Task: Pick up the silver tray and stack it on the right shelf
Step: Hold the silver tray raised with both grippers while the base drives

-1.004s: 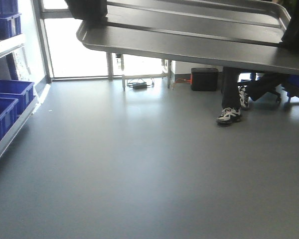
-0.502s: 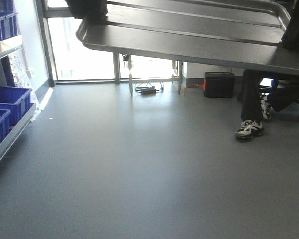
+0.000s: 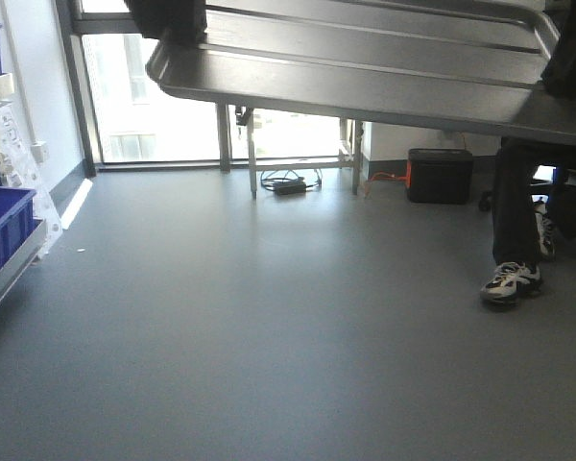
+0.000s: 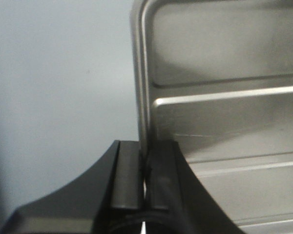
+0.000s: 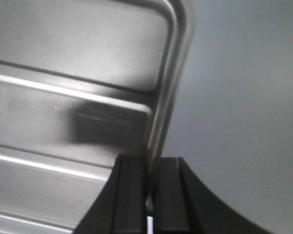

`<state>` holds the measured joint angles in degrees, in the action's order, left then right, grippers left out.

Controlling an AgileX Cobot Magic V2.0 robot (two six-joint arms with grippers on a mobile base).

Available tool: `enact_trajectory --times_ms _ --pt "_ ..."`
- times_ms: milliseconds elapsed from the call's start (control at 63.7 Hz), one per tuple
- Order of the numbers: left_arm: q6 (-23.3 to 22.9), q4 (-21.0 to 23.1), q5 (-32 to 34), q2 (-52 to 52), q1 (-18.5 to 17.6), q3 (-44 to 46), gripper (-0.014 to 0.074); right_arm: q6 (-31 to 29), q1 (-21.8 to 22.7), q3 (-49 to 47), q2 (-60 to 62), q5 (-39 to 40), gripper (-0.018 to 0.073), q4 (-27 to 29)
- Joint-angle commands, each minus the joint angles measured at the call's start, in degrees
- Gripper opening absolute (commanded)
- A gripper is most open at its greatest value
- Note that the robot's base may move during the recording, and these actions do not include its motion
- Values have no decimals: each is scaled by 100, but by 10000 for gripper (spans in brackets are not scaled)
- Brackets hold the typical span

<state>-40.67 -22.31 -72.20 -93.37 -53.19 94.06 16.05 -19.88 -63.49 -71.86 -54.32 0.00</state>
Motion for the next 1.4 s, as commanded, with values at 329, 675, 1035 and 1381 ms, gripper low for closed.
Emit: enact_trajectory --times_ms 329,675,1035,1381 --pt "166 14 -93 216 -97 180 -93 -174 -16 -233 164 465 57 119" --pt "166 14 -93 215 -97 180 -93 -174 -16 -233 164 462 57 119" --pt "166 14 -93 215 -97 180 -93 -174 -16 -233 164 467 57 119" --pt "166 14 -93 204 -97 180 -93 -174 -16 -233 164 466 57 119"
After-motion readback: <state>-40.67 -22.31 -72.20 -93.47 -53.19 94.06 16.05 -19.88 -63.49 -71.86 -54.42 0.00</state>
